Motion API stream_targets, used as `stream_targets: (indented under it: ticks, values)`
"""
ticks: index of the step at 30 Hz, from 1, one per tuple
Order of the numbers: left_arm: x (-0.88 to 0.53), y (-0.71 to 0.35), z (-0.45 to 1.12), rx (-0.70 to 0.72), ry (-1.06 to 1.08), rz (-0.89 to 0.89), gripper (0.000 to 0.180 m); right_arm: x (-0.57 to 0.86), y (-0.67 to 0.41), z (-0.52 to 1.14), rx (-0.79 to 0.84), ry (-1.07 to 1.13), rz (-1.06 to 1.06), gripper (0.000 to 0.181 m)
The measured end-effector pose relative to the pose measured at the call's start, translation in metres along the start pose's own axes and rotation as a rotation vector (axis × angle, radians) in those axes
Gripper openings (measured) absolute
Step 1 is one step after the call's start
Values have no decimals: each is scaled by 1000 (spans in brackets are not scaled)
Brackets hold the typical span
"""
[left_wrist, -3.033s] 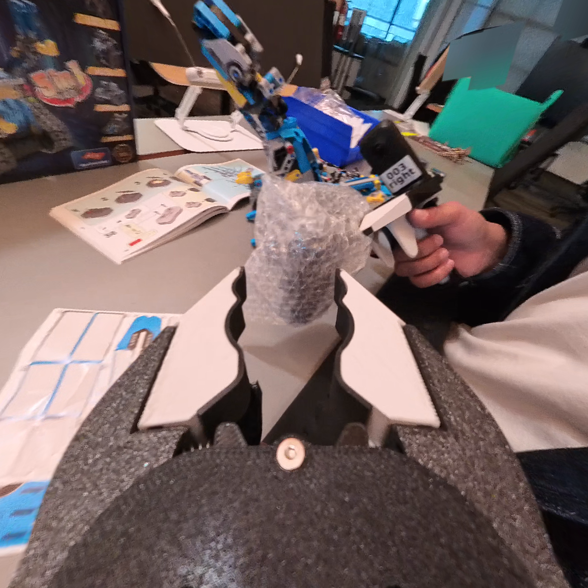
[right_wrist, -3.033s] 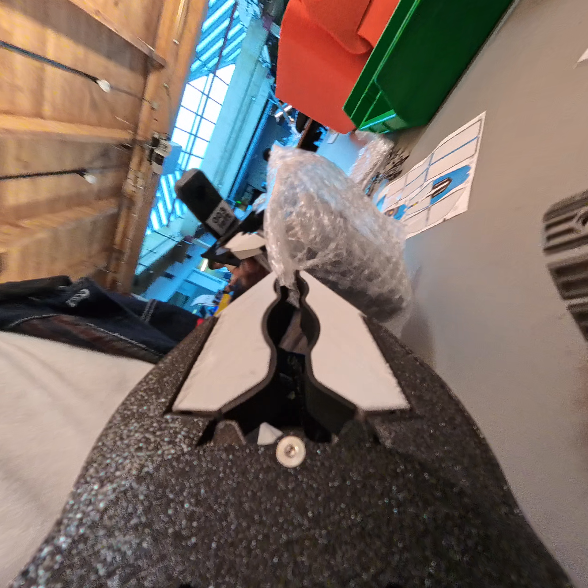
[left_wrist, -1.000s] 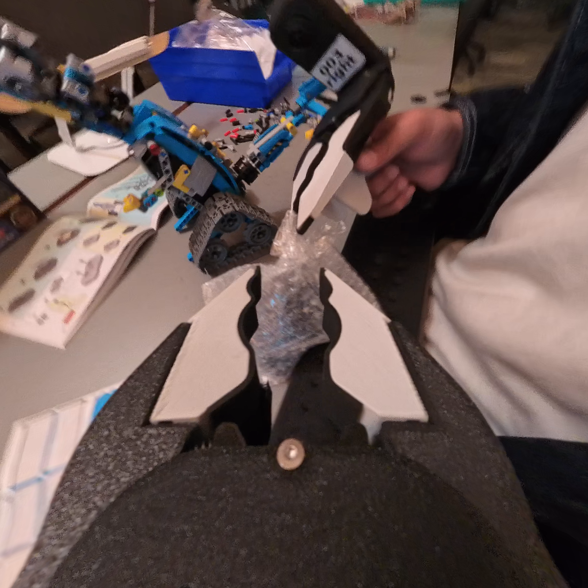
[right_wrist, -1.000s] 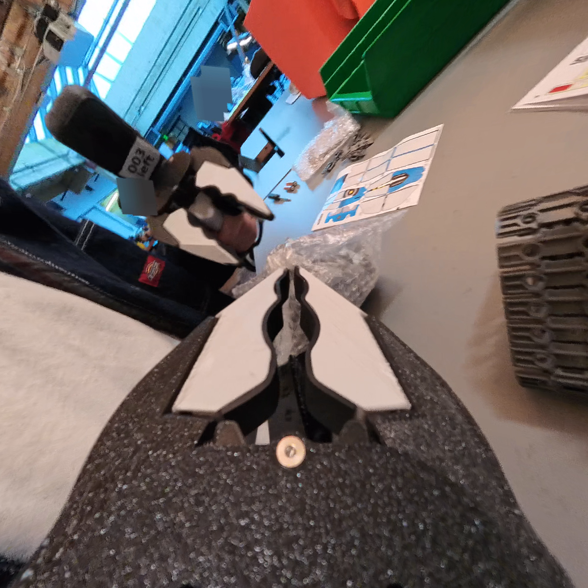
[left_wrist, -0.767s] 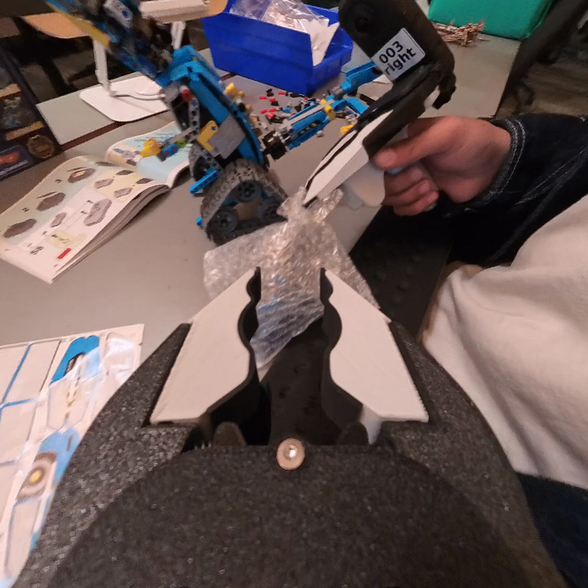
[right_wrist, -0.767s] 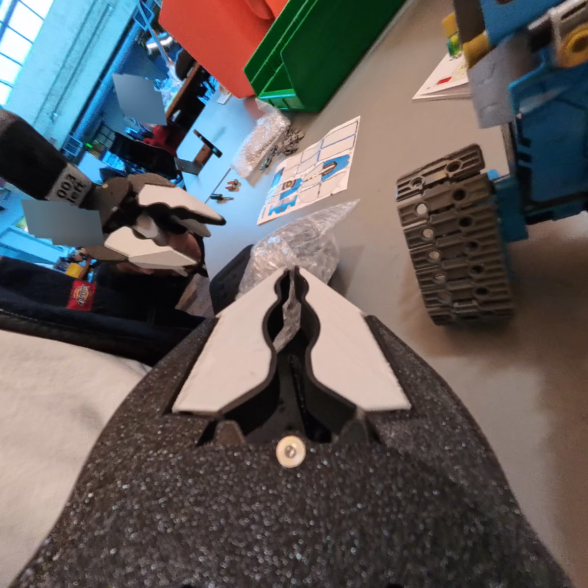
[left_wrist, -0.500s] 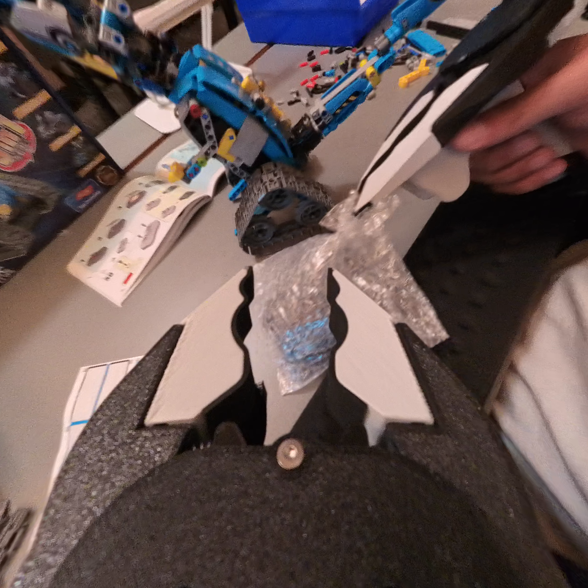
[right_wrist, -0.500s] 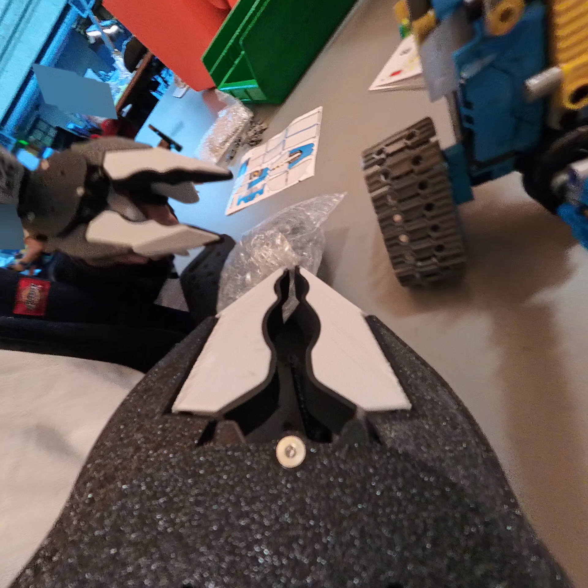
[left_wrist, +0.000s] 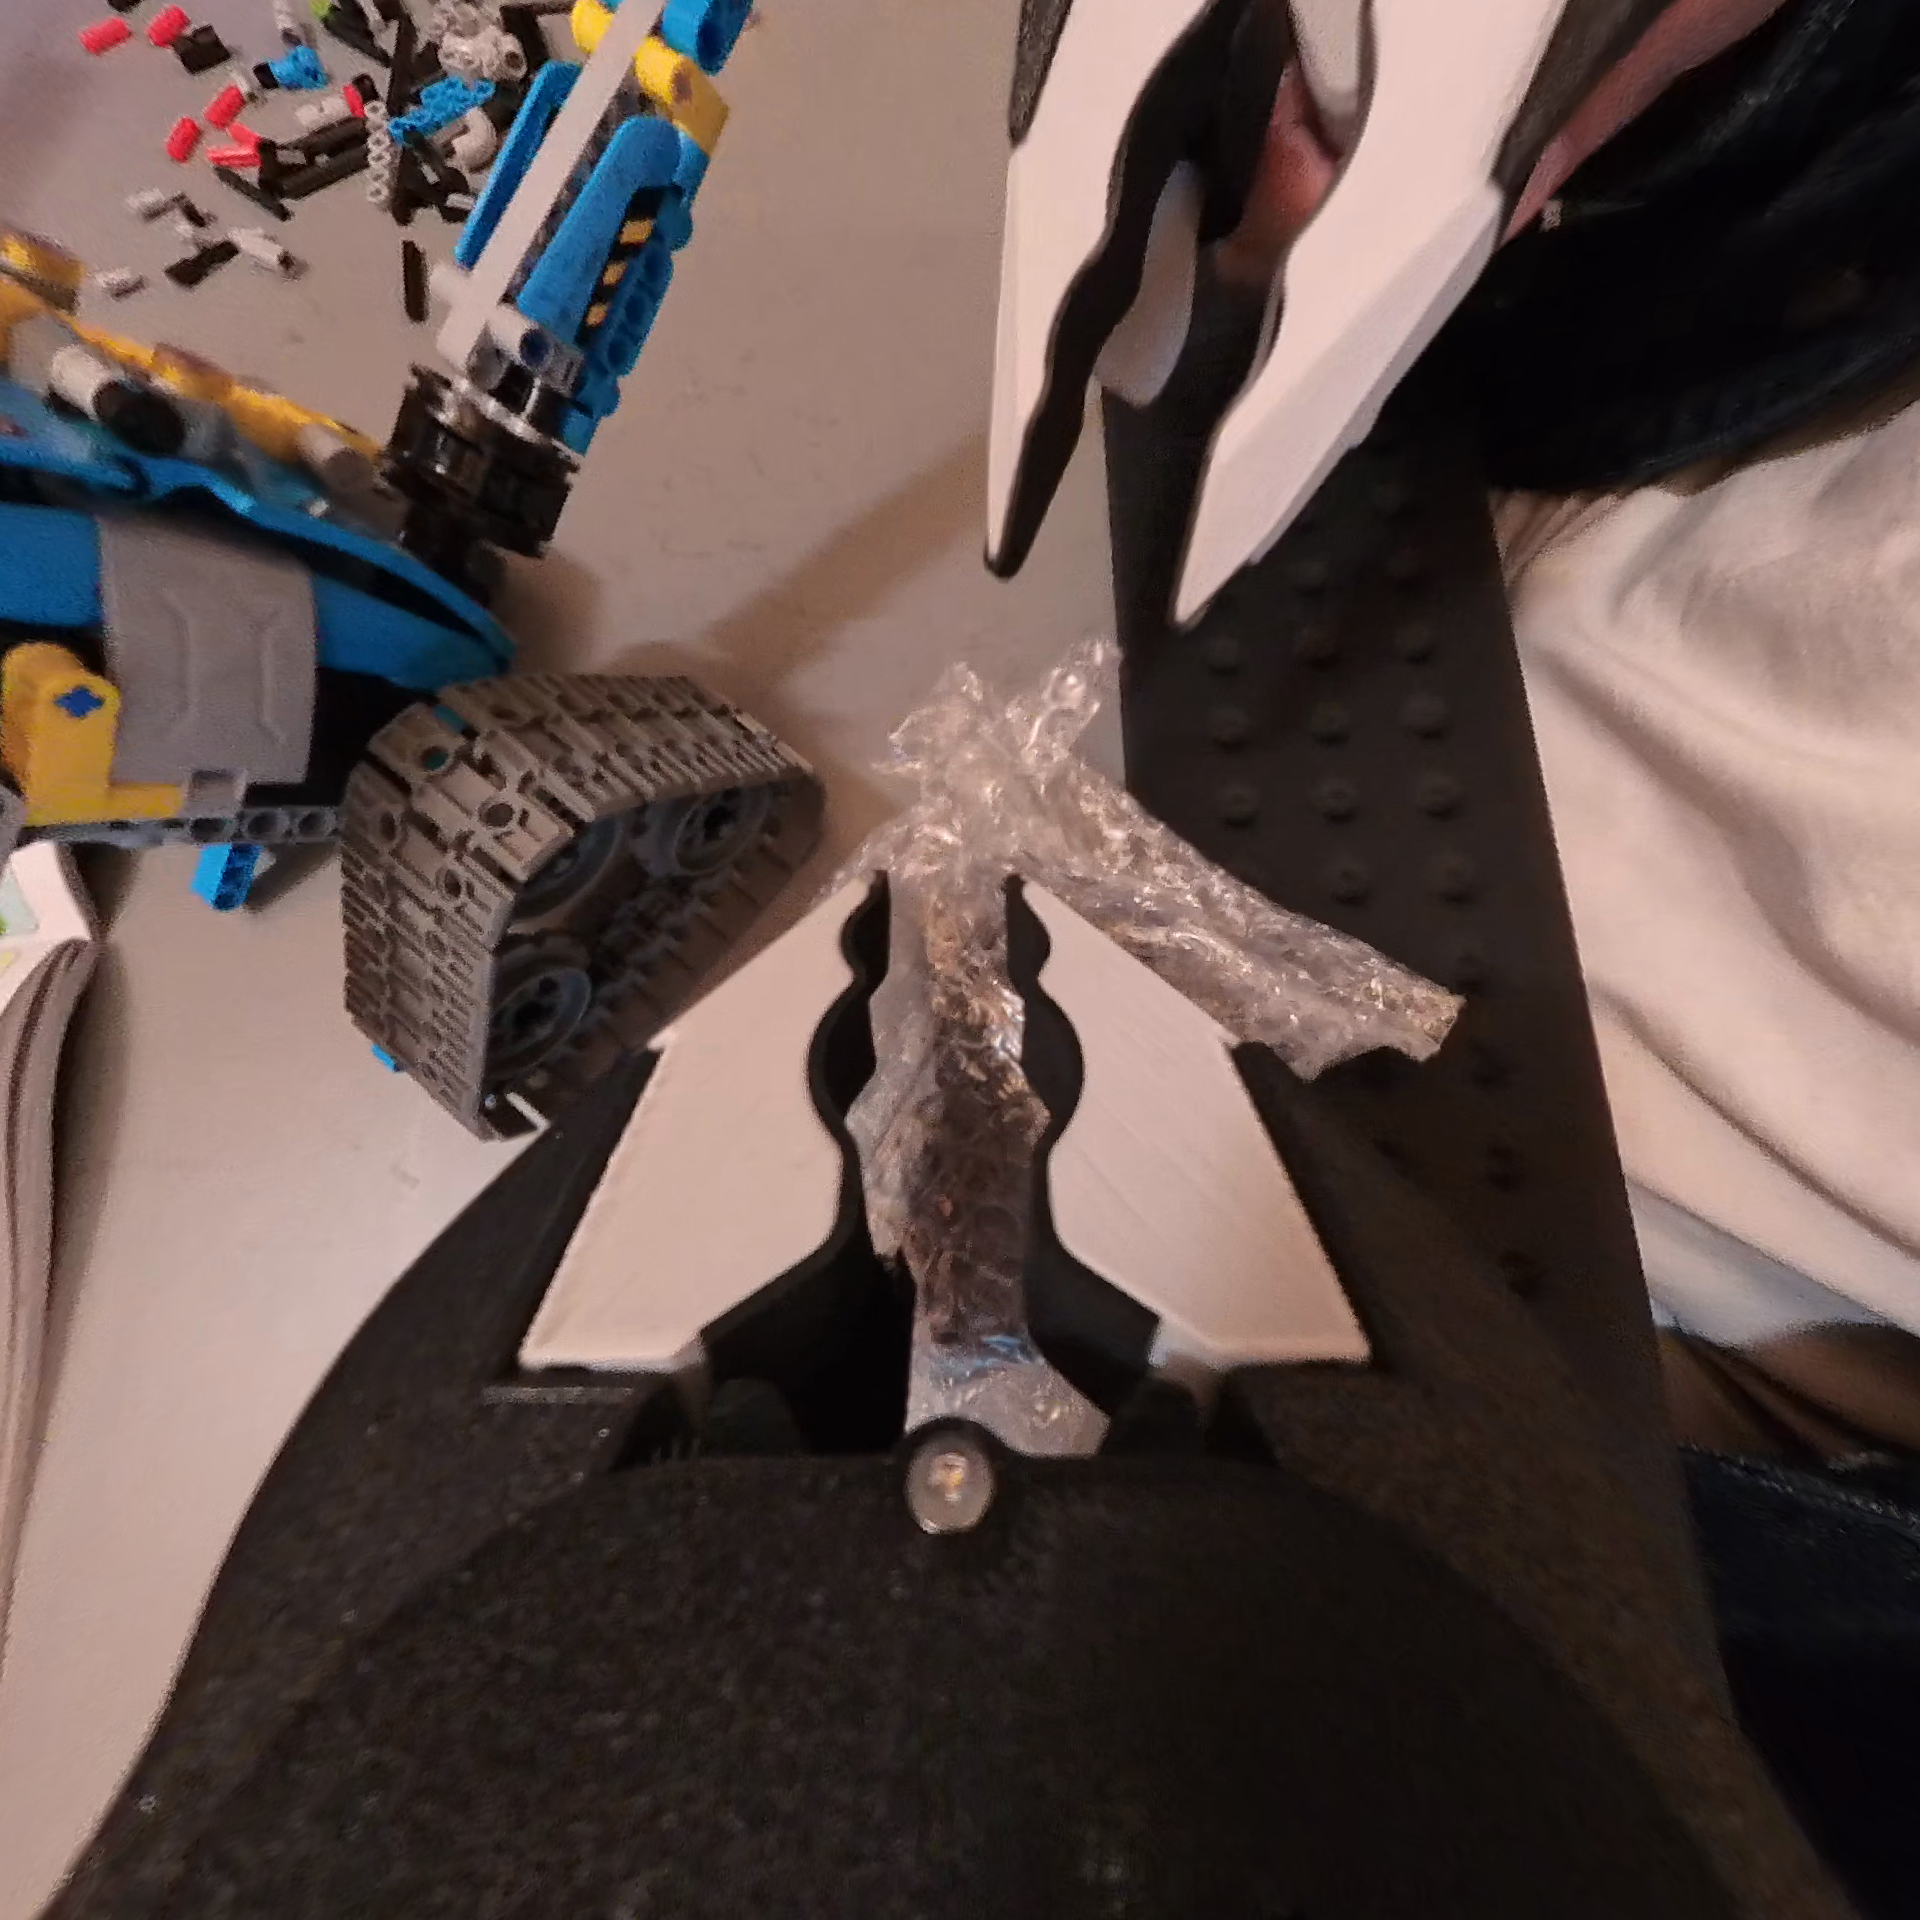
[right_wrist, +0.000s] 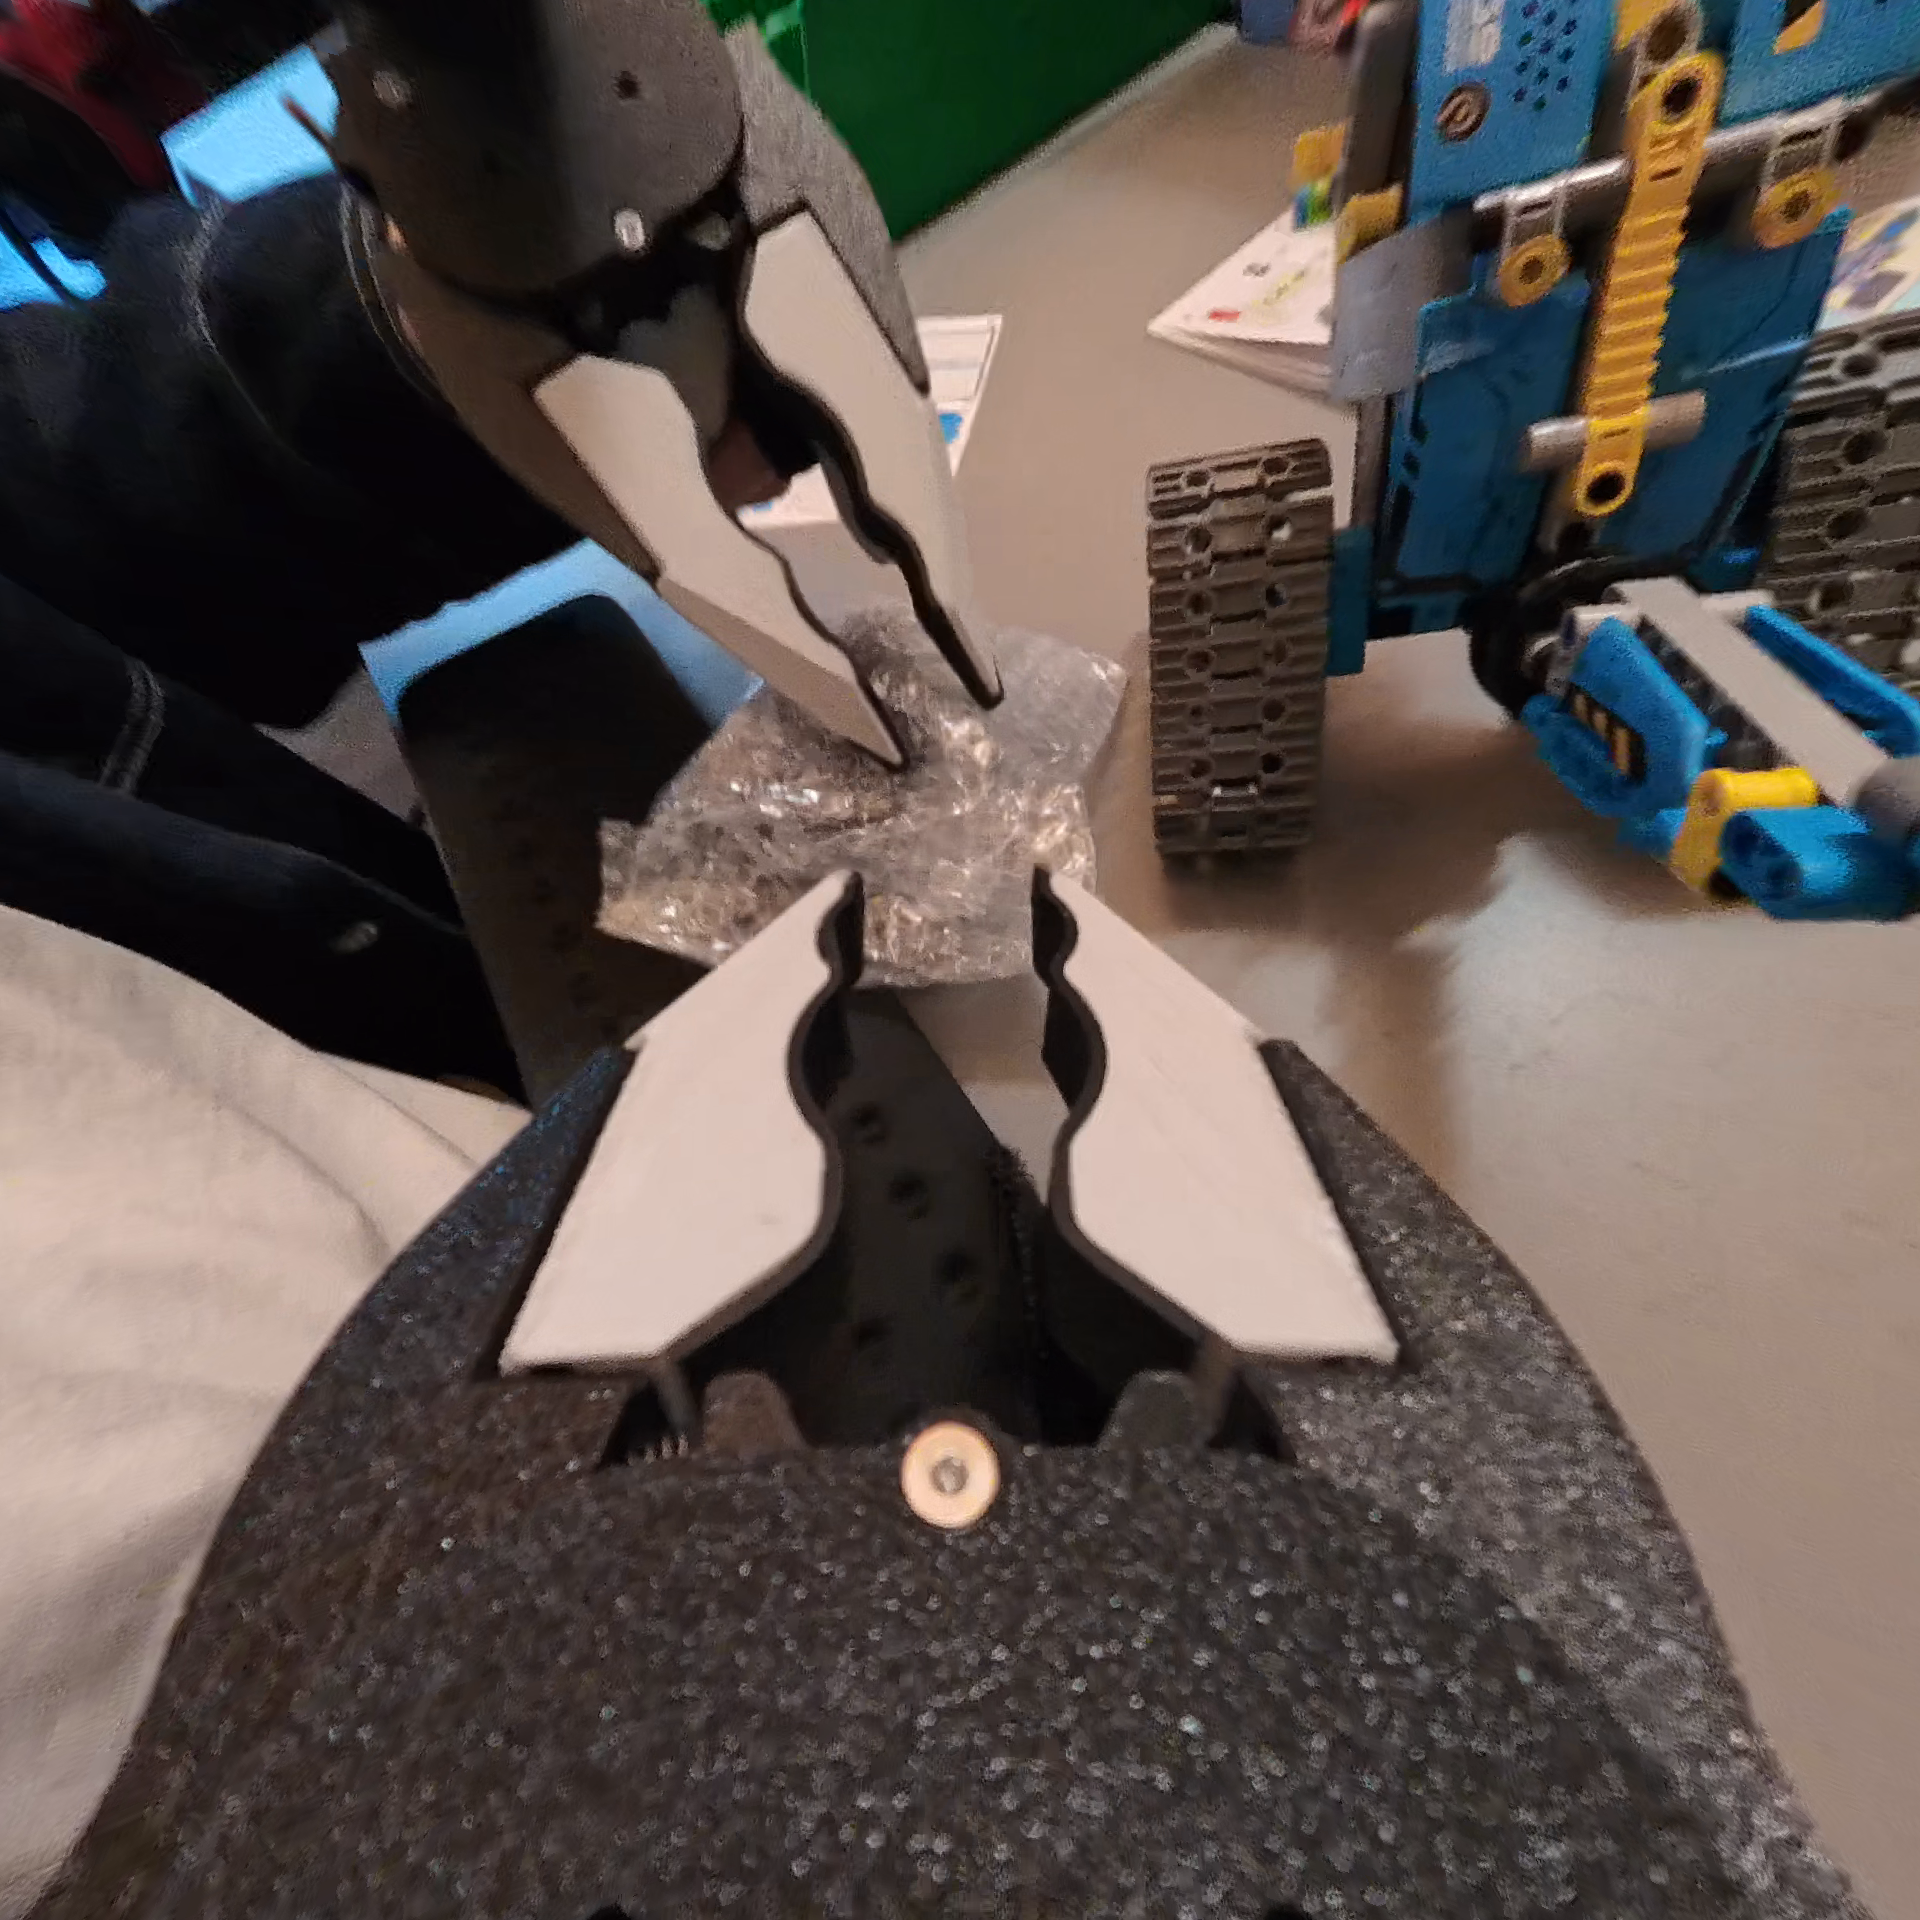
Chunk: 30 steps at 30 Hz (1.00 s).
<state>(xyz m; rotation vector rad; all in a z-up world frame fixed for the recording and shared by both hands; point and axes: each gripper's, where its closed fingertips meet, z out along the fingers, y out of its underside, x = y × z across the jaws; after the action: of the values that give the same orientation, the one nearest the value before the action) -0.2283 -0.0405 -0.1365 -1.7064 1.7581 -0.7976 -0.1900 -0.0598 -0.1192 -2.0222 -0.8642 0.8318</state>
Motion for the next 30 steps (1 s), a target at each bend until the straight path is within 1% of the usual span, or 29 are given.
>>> stream_targets:
  ticks: [2, 5, 8, 9, 10, 12, 13, 16, 18, 21, 24, 25, 27, 28, 30]
  values:
    - [-1, -2, 2, 2, -13, 4, 17, 1, 8, 7, -47, 6, -24, 30]
    - [-2, -7, -1, 15, -54, 1, 17, 2, 15, 16, -77, -27, 32, 28]
    - [3, -18, -5, 37, -84, 14, 20, 4, 18, 17, -88, -30, 24, 14]
    - [7, -19, -5, 31, -93, 29, 20, 3, 16, 16, -80, -32, 8, 4]
    - [11, -21, -4, 25, -103, 50, 21, 2, 12, 14, -62, -32, -4, 0]
    - [17, -26, 1, 21, -139, 89, 23, -1, 5, 11, -31, -47, 6, 0]
    - [18, -28, 4, 15, -160, 102, 28, -4, 1, 9, -15, -67, 15, 0]
    - [21, -27, 18, -32, -239, 174, 32, -7, -7, 7, 22, -101, 56, 0]
    - [16, -30, 21, -37, -326, 214, 22, -7, -9, 5, 35, -117, 94, 0]
    - [13, -39, 18, 18, -406, 236, 6, -5, -11, 1, 59, -131, 143, 0]
    - [14, -44, 16, 53, -437, 247, 1, -11, -16, -3, 110, -198, 190, 0]
    - [14, -44, 14, 59, -447, 239, 0, -11, -18, -5, 130, -220, 194, 4]
    - [15, -44, 10, 86, -428, 193, 0, -8, -22, -13, 189, -220, 184, 26]
    - [17, -44, 8, 111, -404, 155, 0, -3, -20, -15, 193, -187, 161, 32]
    - [20, -48, 2, 182, -361, 91, 0, 5, -8, -10, 150, -126, 140, 43]
